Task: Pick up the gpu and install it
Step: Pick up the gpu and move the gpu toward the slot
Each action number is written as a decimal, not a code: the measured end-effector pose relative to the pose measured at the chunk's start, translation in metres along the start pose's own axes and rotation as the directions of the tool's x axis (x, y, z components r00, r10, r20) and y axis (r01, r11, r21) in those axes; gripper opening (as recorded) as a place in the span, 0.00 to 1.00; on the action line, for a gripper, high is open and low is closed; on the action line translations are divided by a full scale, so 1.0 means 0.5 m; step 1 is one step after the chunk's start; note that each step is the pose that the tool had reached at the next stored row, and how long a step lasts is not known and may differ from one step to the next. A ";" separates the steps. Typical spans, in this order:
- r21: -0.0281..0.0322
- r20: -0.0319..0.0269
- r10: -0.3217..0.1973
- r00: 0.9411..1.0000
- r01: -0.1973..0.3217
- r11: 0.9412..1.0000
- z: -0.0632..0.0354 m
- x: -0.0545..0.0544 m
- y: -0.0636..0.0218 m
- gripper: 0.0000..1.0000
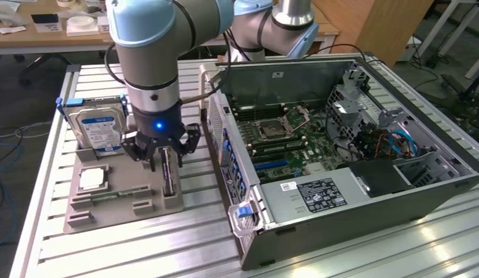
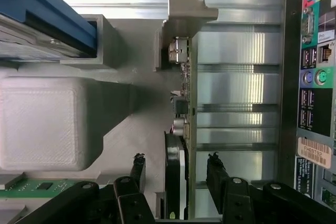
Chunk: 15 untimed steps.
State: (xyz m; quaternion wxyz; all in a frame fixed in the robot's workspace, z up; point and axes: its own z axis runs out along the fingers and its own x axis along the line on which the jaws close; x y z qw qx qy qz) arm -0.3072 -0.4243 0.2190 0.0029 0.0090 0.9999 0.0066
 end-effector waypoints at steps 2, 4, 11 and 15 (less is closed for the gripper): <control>0.000 0.000 0.001 1.000 -0.001 1.000 0.006 -0.002 0.000 0.59; 0.000 0.000 0.001 1.000 -0.001 1.000 0.007 -0.002 0.000 0.59; 0.000 0.000 0.011 1.000 -0.011 1.000 0.008 -0.002 0.001 0.51; 0.000 0.000 0.012 1.000 -0.012 1.000 0.008 0.005 0.001 0.51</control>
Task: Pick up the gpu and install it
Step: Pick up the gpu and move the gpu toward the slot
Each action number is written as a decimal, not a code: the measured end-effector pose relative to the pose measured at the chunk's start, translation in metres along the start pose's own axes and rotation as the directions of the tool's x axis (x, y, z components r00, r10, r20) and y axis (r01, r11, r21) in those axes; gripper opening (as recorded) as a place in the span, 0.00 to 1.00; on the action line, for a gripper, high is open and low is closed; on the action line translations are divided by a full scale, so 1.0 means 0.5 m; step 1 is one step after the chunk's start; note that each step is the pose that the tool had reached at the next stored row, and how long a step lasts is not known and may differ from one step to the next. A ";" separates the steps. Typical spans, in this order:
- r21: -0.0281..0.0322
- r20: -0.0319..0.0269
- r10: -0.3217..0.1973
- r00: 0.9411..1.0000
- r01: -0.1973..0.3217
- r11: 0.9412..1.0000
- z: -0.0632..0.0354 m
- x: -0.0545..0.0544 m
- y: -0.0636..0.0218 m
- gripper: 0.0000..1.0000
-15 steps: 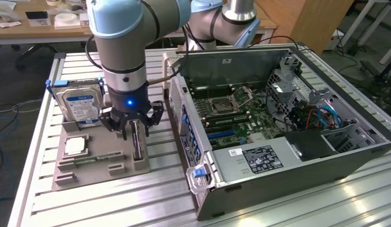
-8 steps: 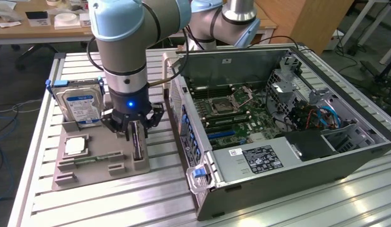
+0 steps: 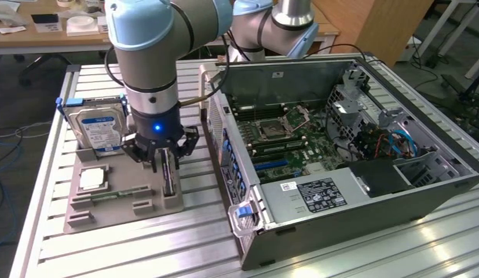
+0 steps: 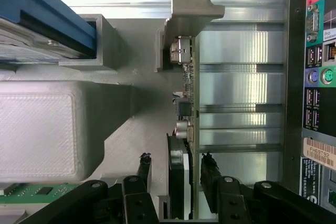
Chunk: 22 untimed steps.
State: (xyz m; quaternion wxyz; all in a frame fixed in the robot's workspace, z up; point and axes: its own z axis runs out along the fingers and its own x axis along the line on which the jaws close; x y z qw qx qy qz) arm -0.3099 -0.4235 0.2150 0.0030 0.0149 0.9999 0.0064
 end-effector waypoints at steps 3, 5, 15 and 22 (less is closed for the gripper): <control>0.000 0.000 0.000 1.000 0.000 1.000 0.000 0.000 0.000 0.51; 0.000 0.000 0.000 1.000 0.000 1.000 0.000 0.000 0.000 0.51; 0.000 0.000 0.000 1.000 0.000 1.000 0.004 -0.003 0.000 0.41; 0.001 0.000 0.000 1.000 0.000 1.000 0.004 -0.005 0.000 0.28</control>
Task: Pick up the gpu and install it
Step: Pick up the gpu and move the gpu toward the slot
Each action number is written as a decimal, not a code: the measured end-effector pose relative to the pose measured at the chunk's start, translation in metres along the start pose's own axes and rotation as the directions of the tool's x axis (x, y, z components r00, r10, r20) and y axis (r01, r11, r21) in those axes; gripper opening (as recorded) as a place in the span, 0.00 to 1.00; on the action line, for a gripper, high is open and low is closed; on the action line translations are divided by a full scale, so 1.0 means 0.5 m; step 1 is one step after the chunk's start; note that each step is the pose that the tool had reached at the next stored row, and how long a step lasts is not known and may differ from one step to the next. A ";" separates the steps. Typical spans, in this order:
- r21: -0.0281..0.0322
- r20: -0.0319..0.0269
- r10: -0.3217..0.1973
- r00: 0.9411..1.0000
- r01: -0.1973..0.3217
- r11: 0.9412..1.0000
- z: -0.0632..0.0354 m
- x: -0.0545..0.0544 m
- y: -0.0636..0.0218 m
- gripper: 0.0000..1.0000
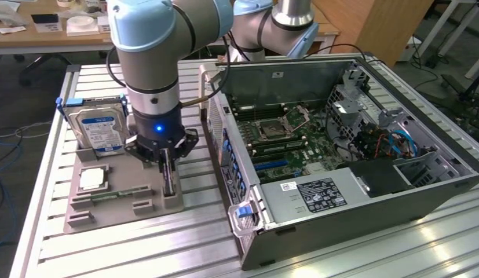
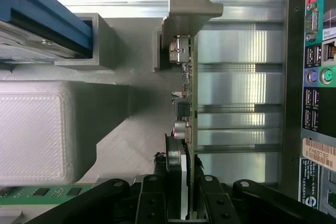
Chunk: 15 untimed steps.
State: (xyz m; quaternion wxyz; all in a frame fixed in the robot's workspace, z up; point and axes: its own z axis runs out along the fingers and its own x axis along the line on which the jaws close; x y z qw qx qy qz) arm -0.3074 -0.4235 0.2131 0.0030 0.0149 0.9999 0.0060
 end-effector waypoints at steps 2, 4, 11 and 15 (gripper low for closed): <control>0.000 0.000 0.000 1.000 0.000 1.000 0.000 -0.001 0.000 0.28; 0.000 0.000 0.000 1.000 0.000 1.000 0.000 -0.001 0.000 0.28; 0.000 0.000 0.000 1.000 0.000 1.000 0.001 -0.001 0.000 0.28; -0.003 0.000 0.000 1.000 0.000 1.000 -0.004 -0.001 0.000 0.28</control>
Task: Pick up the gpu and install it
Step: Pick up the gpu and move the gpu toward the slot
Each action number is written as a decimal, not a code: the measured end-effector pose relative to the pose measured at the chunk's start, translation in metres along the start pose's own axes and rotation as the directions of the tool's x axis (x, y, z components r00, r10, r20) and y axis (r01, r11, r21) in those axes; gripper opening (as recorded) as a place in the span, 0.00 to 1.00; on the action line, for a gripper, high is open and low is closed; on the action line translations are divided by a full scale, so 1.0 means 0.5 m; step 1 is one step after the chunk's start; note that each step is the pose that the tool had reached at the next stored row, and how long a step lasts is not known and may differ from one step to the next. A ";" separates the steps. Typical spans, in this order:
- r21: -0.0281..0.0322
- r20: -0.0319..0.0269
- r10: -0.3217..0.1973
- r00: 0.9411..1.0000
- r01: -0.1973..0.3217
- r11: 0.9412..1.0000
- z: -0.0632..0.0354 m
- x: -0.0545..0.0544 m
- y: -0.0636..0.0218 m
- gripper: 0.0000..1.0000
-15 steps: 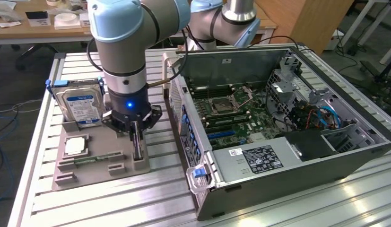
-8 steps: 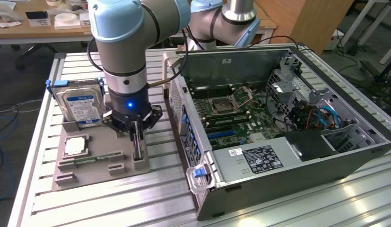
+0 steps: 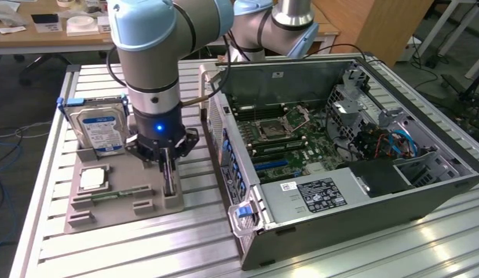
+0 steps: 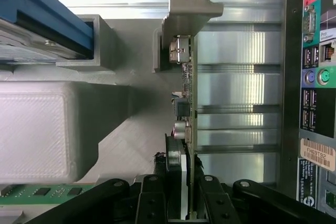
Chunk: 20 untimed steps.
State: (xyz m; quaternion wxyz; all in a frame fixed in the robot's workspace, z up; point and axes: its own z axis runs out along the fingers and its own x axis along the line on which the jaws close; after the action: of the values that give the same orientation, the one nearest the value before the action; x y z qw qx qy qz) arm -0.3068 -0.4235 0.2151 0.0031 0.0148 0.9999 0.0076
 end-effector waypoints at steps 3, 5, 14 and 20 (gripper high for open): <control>-0.002 0.000 0.000 1.000 0.000 1.000 -0.009 0.000 0.000 0.28; -0.005 0.000 0.000 1.000 0.000 1.000 -0.013 0.000 0.000 0.28; -0.006 0.000 0.000 1.000 0.000 1.000 -0.031 0.000 0.000 0.28; -0.007 0.000 0.000 1.000 0.000 1.000 -0.053 0.000 0.000 0.28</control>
State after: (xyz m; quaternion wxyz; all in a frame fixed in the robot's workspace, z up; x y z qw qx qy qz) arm -0.3068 -0.4237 0.2415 0.0030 0.0148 0.9998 0.0109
